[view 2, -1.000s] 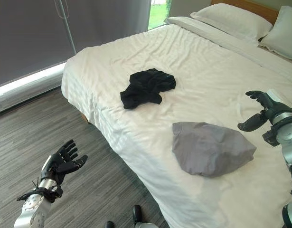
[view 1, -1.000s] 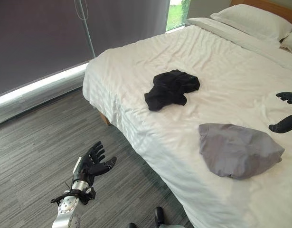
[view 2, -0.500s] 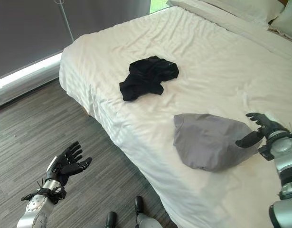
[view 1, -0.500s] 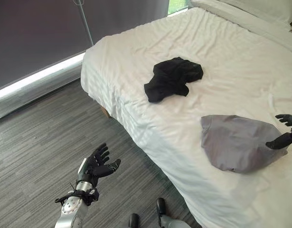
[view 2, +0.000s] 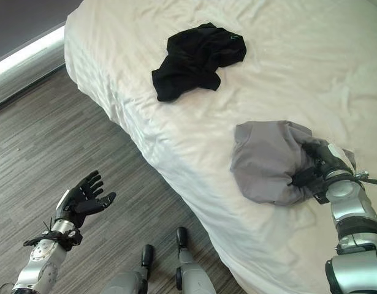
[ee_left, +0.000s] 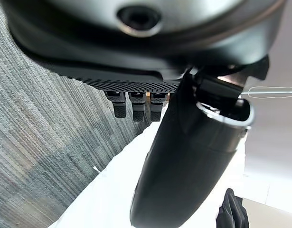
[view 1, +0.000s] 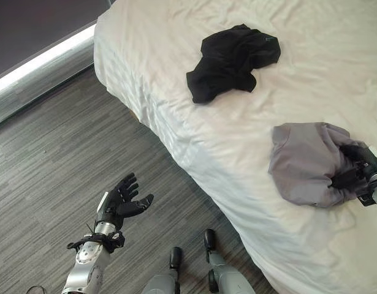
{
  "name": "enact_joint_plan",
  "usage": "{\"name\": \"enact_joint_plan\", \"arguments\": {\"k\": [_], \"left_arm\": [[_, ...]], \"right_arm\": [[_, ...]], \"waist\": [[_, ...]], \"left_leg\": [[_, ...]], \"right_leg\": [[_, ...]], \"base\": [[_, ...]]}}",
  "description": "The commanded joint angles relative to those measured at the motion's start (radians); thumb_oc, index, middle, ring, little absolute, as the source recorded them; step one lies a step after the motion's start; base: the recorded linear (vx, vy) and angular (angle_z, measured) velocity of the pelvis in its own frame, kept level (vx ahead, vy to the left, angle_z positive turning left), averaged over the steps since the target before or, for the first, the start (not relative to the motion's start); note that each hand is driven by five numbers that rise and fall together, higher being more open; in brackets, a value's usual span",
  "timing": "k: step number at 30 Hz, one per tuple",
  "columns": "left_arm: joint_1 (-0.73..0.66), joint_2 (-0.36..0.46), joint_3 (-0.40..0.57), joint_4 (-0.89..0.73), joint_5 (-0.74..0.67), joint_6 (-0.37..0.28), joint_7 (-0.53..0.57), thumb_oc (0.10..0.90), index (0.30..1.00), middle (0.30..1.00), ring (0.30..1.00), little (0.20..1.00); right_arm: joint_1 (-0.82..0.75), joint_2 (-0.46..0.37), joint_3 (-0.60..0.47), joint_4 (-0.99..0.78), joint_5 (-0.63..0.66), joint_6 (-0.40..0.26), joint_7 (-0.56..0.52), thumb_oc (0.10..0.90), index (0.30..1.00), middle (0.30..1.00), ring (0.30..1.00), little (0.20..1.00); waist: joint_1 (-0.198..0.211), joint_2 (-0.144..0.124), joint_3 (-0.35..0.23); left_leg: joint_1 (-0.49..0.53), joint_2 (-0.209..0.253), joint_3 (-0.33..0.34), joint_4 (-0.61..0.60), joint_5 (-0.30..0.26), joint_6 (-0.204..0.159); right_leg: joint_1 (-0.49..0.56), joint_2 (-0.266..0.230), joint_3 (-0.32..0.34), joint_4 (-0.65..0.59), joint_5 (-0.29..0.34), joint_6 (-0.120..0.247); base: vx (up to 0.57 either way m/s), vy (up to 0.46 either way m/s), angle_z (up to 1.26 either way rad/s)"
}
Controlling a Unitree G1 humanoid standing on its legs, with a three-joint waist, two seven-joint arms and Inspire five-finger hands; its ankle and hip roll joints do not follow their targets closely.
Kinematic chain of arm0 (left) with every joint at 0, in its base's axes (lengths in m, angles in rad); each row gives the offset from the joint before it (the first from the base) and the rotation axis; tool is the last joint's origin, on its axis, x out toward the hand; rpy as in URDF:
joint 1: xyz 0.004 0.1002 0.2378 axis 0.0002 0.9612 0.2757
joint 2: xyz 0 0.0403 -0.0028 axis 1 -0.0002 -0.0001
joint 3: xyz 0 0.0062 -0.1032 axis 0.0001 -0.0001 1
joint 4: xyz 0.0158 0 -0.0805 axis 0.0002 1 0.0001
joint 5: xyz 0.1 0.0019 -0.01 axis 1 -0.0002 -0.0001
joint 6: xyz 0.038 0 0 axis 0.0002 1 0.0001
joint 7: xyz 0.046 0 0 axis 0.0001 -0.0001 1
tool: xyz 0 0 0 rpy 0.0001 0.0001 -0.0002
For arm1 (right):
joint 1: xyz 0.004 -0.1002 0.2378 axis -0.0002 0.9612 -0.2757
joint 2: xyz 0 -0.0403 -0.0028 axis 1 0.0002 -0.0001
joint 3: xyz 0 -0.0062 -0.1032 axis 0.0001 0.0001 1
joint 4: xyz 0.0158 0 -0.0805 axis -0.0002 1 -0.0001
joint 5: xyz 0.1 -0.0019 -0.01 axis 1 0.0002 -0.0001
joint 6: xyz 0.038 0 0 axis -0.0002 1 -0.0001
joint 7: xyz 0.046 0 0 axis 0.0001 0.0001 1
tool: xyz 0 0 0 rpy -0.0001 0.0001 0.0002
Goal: Pick up bed clothes into laundry basket.
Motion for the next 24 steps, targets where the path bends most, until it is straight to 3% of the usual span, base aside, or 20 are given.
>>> {"name": "enact_joint_plan", "arguments": {"k": [1,3,4,5,6,7,8,10,11,13,16,18,19,23,24], "left_arm": [[-0.066,0.07,0.074,-0.106,0.012,-0.091,0.005,0.8,0.9,0.9,0.9,0.9],[-0.084,0.079,0.075,-0.1,0.021,-0.089,0.003,0.8,0.9,0.9,0.9,0.9],[-0.107,0.092,0.073,-0.095,0.033,-0.086,-0.006,0.8,0.9,0.9,0.9,0.9],[-0.137,0.093,0.06,-0.092,0.034,-0.08,-0.03,0.8,0.9,0.9,0.9,0.9],[-0.139,0.094,0.057,-0.091,0.034,-0.08,-0.03,0.8,0.9,0.9,0.9,0.9],[-0.194,0.092,0.021,-0.094,0.034,-0.085,-0.04,0.8,0.9,0.9,0.9,0.9],[-0.207,0.084,0.003,-0.101,0.034,-0.088,-0.04,0.8,0.9,0.9,0.9,0.9],[-0.215,0.083,0.0,-0.11,0.04,-0.089,-0.039,0.8,0.9,0.9,0.9,0.9],[-0.236,0.113,-0.001,-0.126,0.042,-0.092,-0.044,0.8,0.9,0.9,0.9,0.9],[-0.29,0.162,-0.019,-0.126,0.04,-0.094,-0.054,0.8,0.9,0.9,0.9,0.9],[-0.393,0.209,-0.079,-0.109,0.04,-0.104,-0.048,0.8,0.9,0.9,0.9,0.9],[-0.464,0.245,-0.116,-0.11,0.056,-0.104,-0.048,0.8,0.9,0.9,0.9,0.9],[-0.508,0.28,-0.142,-0.113,0.067,-0.1,-0.051,0.8,0.9,0.9,0.9,0.9],[-0.579,0.322,-0.198,-0.12,0.111,-0.096,-0.058,0.8,0.9,0.9,0.9,0.9],[-0.627,0.366,-0.233,-0.134,0.161,-0.085,-0.052,0.8,0.9,0.9,0.9,0.9]], "right_arm": [[0.118,0.034,-0.022,-0.15,0.04,-0.015,0.009,0.4,0.3,0.3,0.3,0.3],[0.18,0.024,-0.08,-0.222,0.039,-0.014,0.016,0.4,0.3,0.3,0.3,0.3],[0.25,0.009,-0.144,-0.305,0.027,-0.015,0.019,0.4,0.3,0.3,0.3,0.3],[0.36,-0.03,-0.247,-0.384,-0.005,-0.027,0.026,0.4,0.3,0.3,0.3,0.3],[0.367,-0.029,-0.255,-0.388,-0.006,-0.025,0.027,0.4,0.3,0.3,0.3,0.3],[0.387,-0.048,-0.315,-0.409,0.021,-0.04,0.007,0.4,0.3,0.3,0.3,0.3],[0.376,-0.044,-0.317,-0.401,0.049,-0.048,0.004,0.4,0.3,0.3,0.3,0.3],[0.379,-0.044,-0.329,-0.398,0.06,-0.048,0.0,0.4,0.3,0.3,0.3,0.3],[0.407,-0.048,-0.351,-0.426,0.048,-0.047,0.002,0.4,0.3,0.3,0.3,0.3],[0.449,-0.042,-0.383,-0.468,0.045,-0.053,0.013,0.4,0.3,0.3,0.3,0.3],[0.47,-0.044,-0.402,-0.486,0.047,-0.064,0.001,0.4,0.3,0.3,0.3,0.3],[0.49,-0.029,-0.426,-0.504,0.045,-0.064,-0.012,0.4,0.3,0.3,0.3,0.3],[0.495,-0.012,-0.43,-0.502,0.044,-0.055,-0.008,0.4,0.3,0.3,0.3,0.3],[0.502,0.019,-0.438,-0.498,0.028,-0.044,-0.01,0.4,0.3,0.3,0.3,0.3],[0.486,0.058,-0.423,-0.492,0.026,-0.031,-0.011,0.4,0.3,0.3,0.3,0.3]], "waist": [[-0.011,-0.006,-0.044],[-0.02,-0.008,-0.042],[-0.041,-0.013,-0.04],[-0.06,-0.022,-0.025],[-0.058,-0.022,-0.027],[-0.054,-0.043,-0.007],[-0.051,-0.048,-0.007],[-0.056,-0.055,-0.017],[-0.061,-0.062,-0.038],[-0.071,-0.064,-0.072],[-0.082,-0.036,-0.103],[-0.078,-0.022,-0.118],[-0.079,-0.024,-0.126],[-0.088,-0.023,-0.154],[-0.086,-0.024,-0.15]], "left_leg": [[-0.057,-0.004,-0.051,0.043,0.008,-0.018],[-0.056,-0.003,-0.042,0.094,-0.02,-0.023],[-0.06,-0.001,-0.024,0.185,-0.048,-0.037],[-0.096,0.016,-0.006,0.397,-0.012,-0.066],[-0.101,0.015,-0.007,0.397,-0.009,-0.067],[-0.179,-0.011,-0.079,0.634,0.052,-0.077],[-0.196,-0.027,-0.123,0.668,0.051,-0.069],[-0.215,-0.012,-0.13,0.657,0.057,-0.065],[-0.229,0.082,-0.155,0.58,0.08,-0.062],[-0.186,0.161,-0.144,0.427,0.11,-0.072],[-0.185,0.223,-0.135,0.218,0.137,-0.109],[-0.203,0.222,-0.144,0.188,0.154,-0.132],[-0.191,0.203,-0.154,0.223,0.11,-0.132],[-0.165,0.157,-0.138,0.217,0.055,-0.106],[-0.123,0.105,-0.096,0.192,0.016,-0.061]], "right_leg": [[0.064,-0.049,-0.018,0.109,-0.167,0.068],[0.065,-0.05,-0.013,0.136,-0.183,0.064],[0.075,-0.05,-0.005,0.16,-0.203,0.056],[0.112,-0.047,0.002,0.194,-0.226,0.035],[0.108,-0.048,0.002,0.192,-0.222,0.035],[0.141,-0.028,0.054,0.235,-0.248,0.011],[0.147,-0.02,0.096,0.248,-0.257,0.014],[0.146,-0.024,0.128,0.253,-0.258,0.018],[0.162,-0.024,0.181,0.262,-0.27,0.031],[0.177,-0.034,0.206,0.253,-0.285,0.04],[0.223,-0.058,0.231,0.222,-0.309,0.059],[0.269,-0.095,0.233,0.197,-0.322,0.077],[0.287,-0.126,0.232,0.19,-0.331,0.09],[0.282,-0.193,0.231,0.186,-0.301,0.132],[0.209,-0.226,0.203,0.291,-0.183,0.15]], "base": [[0.04,-0.058,-0.05],[0.02,-0.038,0.03],[0.08,-0.075,-0.04],[0.07,-0.075,0.06],[0.09,-0.055,0.2],[0.06,0.036,0.19],[0.09,0.065,-0.01],[0.09,0.096,-0.86],[0.19,0.121,-1.56],[0.27,0.193,-1.26],[0.26,0.265,-0.93],[0.27,0.333,-0.55],[0.25,0.372,-0.65],[0.19,0.404,-0.42],[0.12,0.386,-0.31]]}}
